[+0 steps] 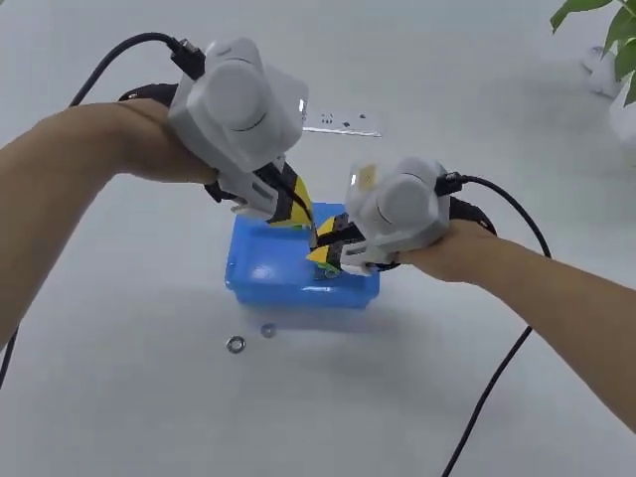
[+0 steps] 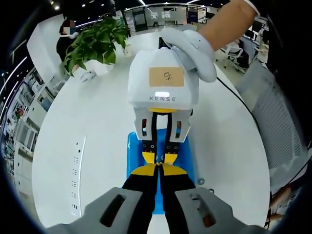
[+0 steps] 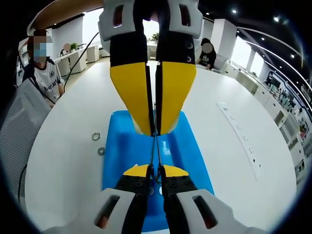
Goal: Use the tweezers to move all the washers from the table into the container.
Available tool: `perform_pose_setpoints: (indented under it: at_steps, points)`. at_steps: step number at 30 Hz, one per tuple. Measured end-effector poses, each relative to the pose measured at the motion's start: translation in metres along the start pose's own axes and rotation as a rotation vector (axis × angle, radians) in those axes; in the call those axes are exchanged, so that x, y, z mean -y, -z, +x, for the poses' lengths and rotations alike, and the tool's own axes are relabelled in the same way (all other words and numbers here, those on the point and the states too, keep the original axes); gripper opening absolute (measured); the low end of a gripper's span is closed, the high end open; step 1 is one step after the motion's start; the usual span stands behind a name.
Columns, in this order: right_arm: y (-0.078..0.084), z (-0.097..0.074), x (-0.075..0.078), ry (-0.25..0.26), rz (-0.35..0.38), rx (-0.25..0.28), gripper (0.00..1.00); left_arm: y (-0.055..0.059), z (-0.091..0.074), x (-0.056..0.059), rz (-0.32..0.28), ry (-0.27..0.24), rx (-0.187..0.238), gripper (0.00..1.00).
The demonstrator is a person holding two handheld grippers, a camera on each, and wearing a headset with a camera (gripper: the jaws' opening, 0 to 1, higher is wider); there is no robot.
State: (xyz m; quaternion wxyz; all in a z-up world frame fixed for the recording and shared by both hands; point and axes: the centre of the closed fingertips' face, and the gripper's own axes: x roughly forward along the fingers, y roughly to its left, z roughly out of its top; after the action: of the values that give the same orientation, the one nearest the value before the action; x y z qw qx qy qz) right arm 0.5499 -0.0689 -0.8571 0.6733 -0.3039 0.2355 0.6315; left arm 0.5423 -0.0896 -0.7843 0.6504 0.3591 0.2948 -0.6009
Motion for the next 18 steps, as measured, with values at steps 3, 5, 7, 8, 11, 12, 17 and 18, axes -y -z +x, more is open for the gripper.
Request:
perform_pose_setpoints:
  at_steps: [3, 5, 7, 8, 11, 12, 17, 18]
  points:
    - [0.0013, -0.0002, -0.0008, 0.001, 0.002, -0.006, 0.11, 0.0012, 0.0013, 0.0001, 0.002, 0.003, -0.004, 0.05]
    - [0.0019, 0.0000, -0.0012, 0.000, 0.002, -0.008, 0.11, 0.0019, 0.0017, 0.0006, 0.001, 0.005, -0.006, 0.05]
    - [0.0024, 0.0003, -0.0012, 0.001, 0.003, -0.009, 0.11, 0.0029, 0.0017, 0.0008, 0.003, 0.005, -0.010, 0.05]
    - [0.0022, 0.0006, -0.0013, 0.001, 0.002, -0.008, 0.11, 0.0032, 0.0014, 0.0009, 0.004, 0.005, -0.012, 0.05]
    - [0.0008, 0.0001, -0.0015, 0.001, 0.001, -0.007, 0.11, 0.0028, 0.0004, 0.0014, 0.004, 0.005, -0.012, 0.05]
    - [0.0001, -0.0001, -0.0018, 0.002, -0.001, -0.006, 0.11, 0.0026, -0.0001, 0.0016, 0.006, 0.005, -0.013, 0.05]
    - [-0.0017, -0.0020, -0.0019, 0.003, -0.002, -0.002, 0.11, 0.0007, -0.0023, 0.0028, 0.007, 0.005, -0.012, 0.05]
    - [-0.0021, -0.0025, -0.0021, 0.003, -0.003, -0.001, 0.11, -0.0002, -0.0031, 0.0032, 0.006, 0.006, -0.011, 0.05]
